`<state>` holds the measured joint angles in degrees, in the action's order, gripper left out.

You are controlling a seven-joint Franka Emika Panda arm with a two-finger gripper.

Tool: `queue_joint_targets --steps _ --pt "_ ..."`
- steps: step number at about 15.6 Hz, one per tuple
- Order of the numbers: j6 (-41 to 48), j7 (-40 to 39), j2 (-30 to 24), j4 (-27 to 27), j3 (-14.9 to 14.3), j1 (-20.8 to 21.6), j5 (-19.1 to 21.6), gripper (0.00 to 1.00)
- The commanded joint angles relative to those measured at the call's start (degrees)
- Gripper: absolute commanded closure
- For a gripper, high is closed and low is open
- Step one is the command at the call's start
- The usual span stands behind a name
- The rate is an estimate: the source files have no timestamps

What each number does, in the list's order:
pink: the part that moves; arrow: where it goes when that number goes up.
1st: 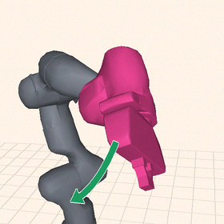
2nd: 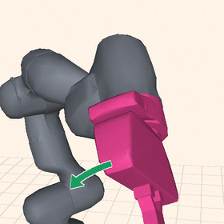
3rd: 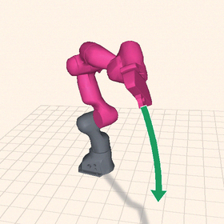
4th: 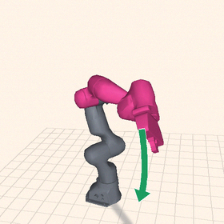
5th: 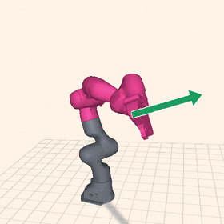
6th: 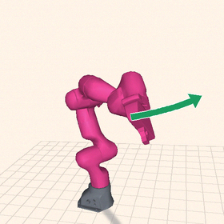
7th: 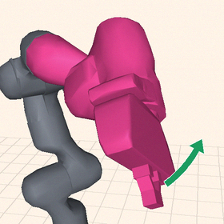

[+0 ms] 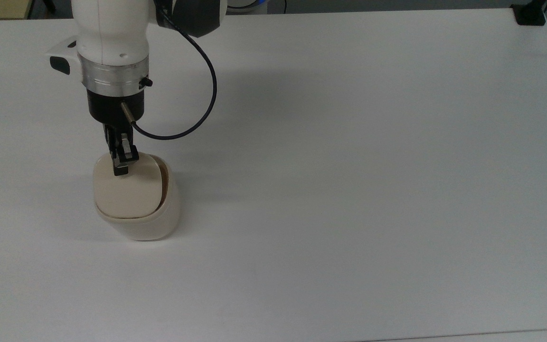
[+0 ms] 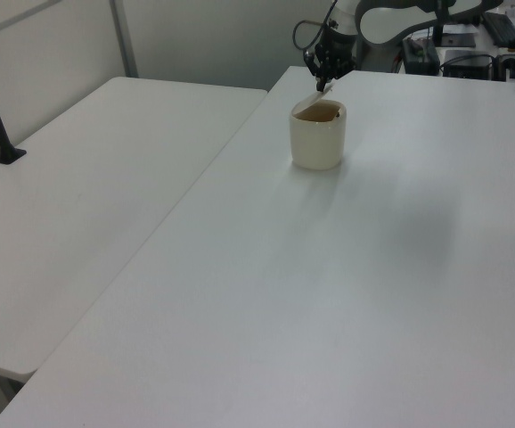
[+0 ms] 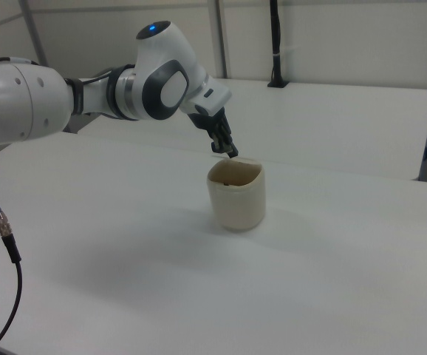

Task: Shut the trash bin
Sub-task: 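Press the lid down flat onto the bin rim with the gripper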

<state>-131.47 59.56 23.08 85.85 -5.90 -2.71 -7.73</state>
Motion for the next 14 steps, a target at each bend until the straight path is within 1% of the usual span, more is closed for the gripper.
queue_joint_targets --steps 1,8,14 --pt "0.78 -2.07 -2.25 3.80 -0.25 0.43 -0.71 1.00" --pt "0.87 -3.75 -2.17 5.73 -0.16 0.69 -0.88 1.00" --pt "0.87 -3.83 -1.81 7.05 0.01 0.78 -2.20 1.00"
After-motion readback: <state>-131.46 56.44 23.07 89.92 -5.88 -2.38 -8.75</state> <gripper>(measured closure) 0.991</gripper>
